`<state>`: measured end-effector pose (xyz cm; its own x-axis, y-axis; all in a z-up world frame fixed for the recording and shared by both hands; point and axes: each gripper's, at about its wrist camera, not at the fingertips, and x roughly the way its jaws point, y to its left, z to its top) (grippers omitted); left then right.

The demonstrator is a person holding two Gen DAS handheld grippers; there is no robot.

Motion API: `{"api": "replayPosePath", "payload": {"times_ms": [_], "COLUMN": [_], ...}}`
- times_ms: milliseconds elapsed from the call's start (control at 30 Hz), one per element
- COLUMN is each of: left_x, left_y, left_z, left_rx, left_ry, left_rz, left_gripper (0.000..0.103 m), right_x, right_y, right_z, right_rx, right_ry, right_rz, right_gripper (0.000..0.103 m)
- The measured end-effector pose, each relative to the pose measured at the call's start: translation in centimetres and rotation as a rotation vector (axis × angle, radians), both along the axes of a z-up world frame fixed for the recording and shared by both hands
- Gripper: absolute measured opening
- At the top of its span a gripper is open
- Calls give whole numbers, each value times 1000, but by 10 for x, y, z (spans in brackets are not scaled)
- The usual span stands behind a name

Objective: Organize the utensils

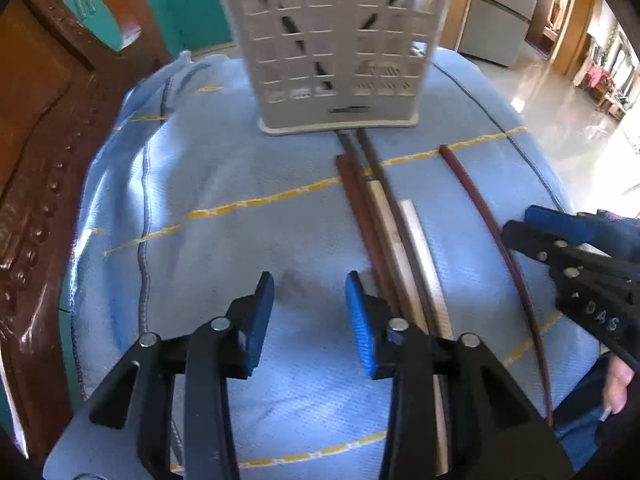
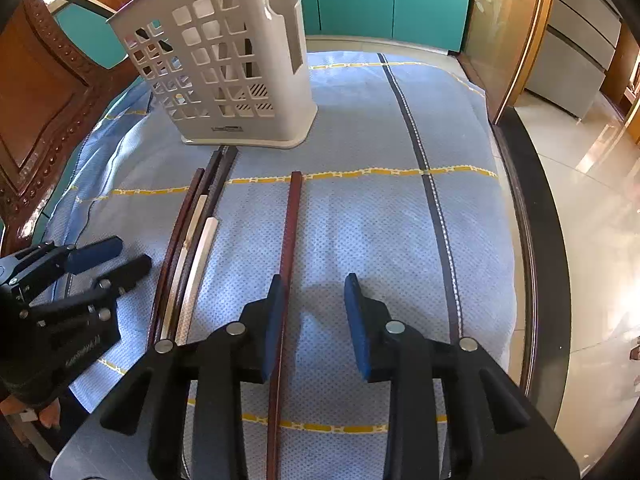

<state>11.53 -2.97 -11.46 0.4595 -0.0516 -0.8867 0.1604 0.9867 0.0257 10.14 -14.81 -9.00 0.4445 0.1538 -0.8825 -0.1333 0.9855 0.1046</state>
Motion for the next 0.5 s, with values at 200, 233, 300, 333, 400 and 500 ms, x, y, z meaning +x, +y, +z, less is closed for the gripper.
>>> {"api": "replayPosePath", "payload": {"times_ms": [200, 233, 300, 333, 400, 500], "left_x": [-4, -4, -5, -4, -2, -2], "left_y": [-2, -4, -5, -6, -9, -7], "left_z": [4, 1, 0, 0, -2, -2], "left_rx": [-161, -144, -125, -116, -85, -24], "left_ry": [35, 45, 38, 39, 29, 30], "left_rz": [-47, -50, -45, -41, -27, -12], "left_gripper": [36, 38, 44, 47, 47, 47], "right_x": [0, 0, -1, 0, 0, 0], "right_y": [3, 3, 2, 1, -2, -2], "right_z": [2, 1, 1, 1, 0, 0], "right_rx": [0, -1, -2, -2, -4, -7], "right_ry": [-5, -4, -5, -4, -2, -1], "right_rz": [8, 9, 8, 5, -1, -3], "right_gripper": [33, 34, 34, 34, 34, 34]}}
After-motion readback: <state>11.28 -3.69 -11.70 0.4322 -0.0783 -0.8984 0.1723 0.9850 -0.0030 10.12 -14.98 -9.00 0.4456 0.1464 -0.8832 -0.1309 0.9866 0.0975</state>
